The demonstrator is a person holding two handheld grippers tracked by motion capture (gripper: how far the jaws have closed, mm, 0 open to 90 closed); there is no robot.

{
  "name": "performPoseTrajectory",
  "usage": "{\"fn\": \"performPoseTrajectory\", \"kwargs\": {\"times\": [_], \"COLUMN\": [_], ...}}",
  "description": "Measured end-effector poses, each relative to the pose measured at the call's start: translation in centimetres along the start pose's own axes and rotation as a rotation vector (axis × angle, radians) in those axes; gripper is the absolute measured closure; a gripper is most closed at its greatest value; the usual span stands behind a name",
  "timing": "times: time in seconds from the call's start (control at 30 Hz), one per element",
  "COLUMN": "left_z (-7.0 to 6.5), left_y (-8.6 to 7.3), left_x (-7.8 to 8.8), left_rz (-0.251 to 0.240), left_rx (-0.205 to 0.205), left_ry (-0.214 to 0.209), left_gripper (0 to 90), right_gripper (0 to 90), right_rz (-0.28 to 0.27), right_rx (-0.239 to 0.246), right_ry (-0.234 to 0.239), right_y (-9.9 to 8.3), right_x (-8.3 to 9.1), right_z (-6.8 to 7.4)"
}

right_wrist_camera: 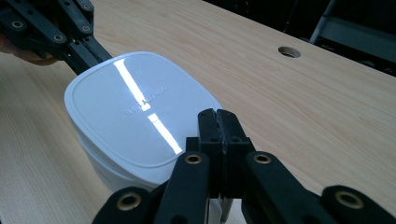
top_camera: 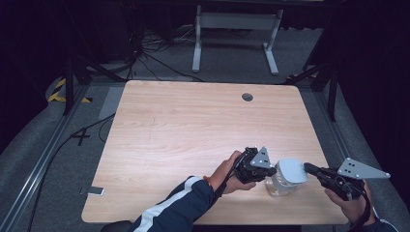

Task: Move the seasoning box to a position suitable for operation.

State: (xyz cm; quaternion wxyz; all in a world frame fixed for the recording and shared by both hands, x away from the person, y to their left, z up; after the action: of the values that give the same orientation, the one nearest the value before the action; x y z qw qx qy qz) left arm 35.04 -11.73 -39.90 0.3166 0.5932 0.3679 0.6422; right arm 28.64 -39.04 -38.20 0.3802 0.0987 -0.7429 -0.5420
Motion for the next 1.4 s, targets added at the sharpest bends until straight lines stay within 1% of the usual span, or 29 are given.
{"fn": "performPoseTrajectory", "kwargs": {"times": [0.13,0.17,0.2,0.27,0.3,0.33,0.37,0.4,0.43,0.47,0.53,0.57,0.6,0.63,0.67,0.73,0.77,0.8,0.87,0.93,0.97,1.0,1.03,1.2,1.23,1.3,1.37,1.4], "left_z": [0.0,0.0,0.1,0.0,0.0,-0.1,0.0,0.0,0.2,0.2,0.3,0.3,0.3,0.4,0.4,0.2,0.2,0.1,0.1,-0.1,0.0,-0.1,-0.1,-0.1,-0.1,0.0,0.2,0.2], "left_y": [0.3,0.6,0.8,0.9,1.2,1.3,1.7,1.7,2.2,2.2,2.7,3.3,3.3,3.8,3.8,4.3,4.6,4.8,5.3,5.8,6.1,6.3,6.5,7.2,7.2,7.2,7.3,7.3], "left_x": [0.1,0.0,0.0,0.0,0.0,0.0,0.0,0.0,-0.1,-0.1,-0.2,-0.5,-0.5,-0.9,-0.9,-1.3,-1.5,-1.7,-2.2,-2.5,-2.7,-2.9,-3.0,-3.7,-3.7,-3.9,-4.0,-4.1], "left_rz": [-0.003,-0.005,-0.001,-0.008,-0.005,-0.014,-0.013,-0.013,-0.018,-0.018,-0.022,-0.029,-0.029,-0.024,-0.024,-0.028,-0.028,-0.027,-0.028,-0.024,-0.023,-0.025,-0.022,-0.025,-0.019,-0.021,-0.019,-0.021], "left_rx": [0.004,0.006,-0.008,-0.002,-0.016,-0.009,-0.01,-0.01,-0.015,-0.015,-0.01,-0.017,-0.017,-0.027,-0.027,-0.03,-0.046,-0.043,-0.053,-0.051,-0.064,-0.058,-0.064,-0.066,-0.066,-0.068,-0.063,-0.054], "left_ry": [0.003,0.008,0.009,0.011,0.015,0.016,0.019,0.019,0.023,0.023,0.016,0.023,0.023,0.02,0.02,0.017,0.019,0.018,0.016,0.014,0.016,0.015,0.017,0.02,0.02,0.023,0.024,0.025], "left_gripper": [88.8,88.6,88.4,88.0,87.6,87.6,87.3,87.1,86.7,86.7,86.7,86.4,86.2,85.9,85.7,85.4,85.3,85.1,84.4,83.9,83.6,83.4,83.3,82.1,81.5,80.9,80.6,80.5], "right_gripper": [90.0,90.0,90.0,90.0,90.0,90.0,89.8,89.8,89.7,89.7,89.5,89.4,89.4,89.3,89.3,89.1,88.9,88.7,86.9,86.7,86.3,85.7,85.6,84.3,83.6,81.4,79.2,77.7], "right_rz": [0.0,-0.001,0.0,0.001,0.003,0.003,0.0,0.0,0.0,0.0,0.004,0.005,0.005,0.006,0.006,0.01,0.011,0.014,0.016,0.021,0.018,0.019,0.022,0.033,0.035,0.033,0.044,0.04], "right_rx": [-0.001,0.001,0.003,0.002,0.005,0.005,0.001,0.001,0.0,0.0,0.0,0.0,0.0,-0.005,-0.005,-0.009,-0.009,-0.009,-0.019,-0.021,-0.023,-0.025,-0.023,-0.014,-0.017,-0.022,-0.022,-0.027], "right_ry": [0.002,0.0,-0.001,-0.001,-0.004,-0.004,-0.004,-0.004,-0.006,-0.006,-0.006,-0.006,-0.006,-0.004,-0.004,0.001,0.002,0.001,0.002,0.004,0.006,0.006,0.007,0.01,0.011,0.007,-0.004,-0.011], "right_y": [0.0,0.0,0.0,0.0,0.0,0.0,-0.1,-0.1,-0.2,-0.2,-0.3,-0.4,-0.4,-0.6,-0.6,-0.7,-0.7,-0.8,-1.1,-1.2,-1.3,-1.3,-1.4,-1.6,-1.6,-1.7,-1.8,-1.9], "right_x": [0.0,0.0,0.0,0.0,0.0,0.0,0.0,0.0,0.0,0.0,0.1,0.1,0.1,0.2,0.2,0.3,0.3,0.2,0.2,0.3,0.3,0.4,0.4,0.3,0.3,0.3,0.4,0.3], "right_z": [0.0,0.0,0.0,0.0,0.0,0.0,0.0,0.0,0.0,0.0,-0.1,-0.2,-0.2,-0.2,-0.2,-0.3,-0.3,-0.4,-0.6,-0.7,-0.7,-0.7,-0.7,-0.7,-0.8,-0.9,-1.0,-1.1]}}
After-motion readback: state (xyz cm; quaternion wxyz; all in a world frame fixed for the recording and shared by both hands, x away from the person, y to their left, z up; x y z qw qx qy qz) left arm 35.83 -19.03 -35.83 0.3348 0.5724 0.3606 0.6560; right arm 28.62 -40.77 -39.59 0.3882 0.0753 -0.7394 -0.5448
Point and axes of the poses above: each handheld gripper's, and its own axes: x roughly backward along the jaws, y roughly out of its top, z roughly to its left, the point moved 1 cm from there along -x, roughly forward along the jaws
